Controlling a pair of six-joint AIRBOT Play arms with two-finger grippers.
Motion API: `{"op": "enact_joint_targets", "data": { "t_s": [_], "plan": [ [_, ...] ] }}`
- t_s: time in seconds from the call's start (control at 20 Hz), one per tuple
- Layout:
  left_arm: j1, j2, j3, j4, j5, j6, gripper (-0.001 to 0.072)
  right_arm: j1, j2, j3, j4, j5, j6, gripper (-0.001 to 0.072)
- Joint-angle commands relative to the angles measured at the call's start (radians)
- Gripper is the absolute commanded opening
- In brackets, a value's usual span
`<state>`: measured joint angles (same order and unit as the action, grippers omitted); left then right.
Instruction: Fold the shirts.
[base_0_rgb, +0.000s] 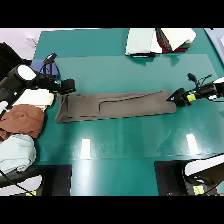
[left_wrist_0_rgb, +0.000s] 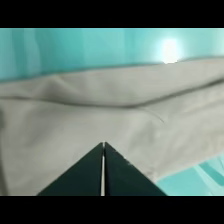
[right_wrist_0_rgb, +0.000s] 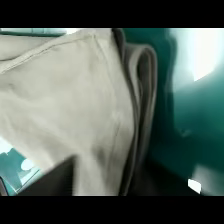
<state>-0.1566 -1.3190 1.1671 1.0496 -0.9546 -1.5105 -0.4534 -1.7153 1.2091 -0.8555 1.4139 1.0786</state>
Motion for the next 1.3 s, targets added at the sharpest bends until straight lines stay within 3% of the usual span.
{"op": "enact_joint_targets", "data": {
  "t_s": [0.0, 0.05, 0.1, 0.3, 0.7, 1.25],
  "plan": [
    [-0.067, -0.003, 0.0, -0.014, 0.043, 0.0, 0.0026, 0.058, -0.02, -0.004, 0.018, -0.032, -0.04, 0.022],
    [-0.103, -0.012, 0.0, -0.011, 0.085, -0.001, 0.0026, 0.07, -0.018, 0.005, 0.017, -0.024, -0.059, 0.0081],
    [-0.135, -0.023, 0.0, -0.011, 0.115, -0.005, 0.0025, 0.083, -0.01, 0.018, 0.018, -0.01, -0.059, 0.0013],
    [-0.26, -0.166, 0.047, -0.035, 0.137, -0.011, 0.0025, 0.132, 0.106, 0.119, 0.018, 0.021, -0.019, 0.0012],
    [-0.412, -0.52, 0.388, -0.037, 0.09, -0.008, 0.0025, 0.319, 0.277, 0.422, 0.026, 0.056, 0.161, 0.0012],
    [-0.423, -0.558, 0.422, -0.029, 0.087, -0.007, 0.0026, 0.587, 0.276, 0.592, 0.045, 0.022, 0.224, 0.0012]
  ]
}}
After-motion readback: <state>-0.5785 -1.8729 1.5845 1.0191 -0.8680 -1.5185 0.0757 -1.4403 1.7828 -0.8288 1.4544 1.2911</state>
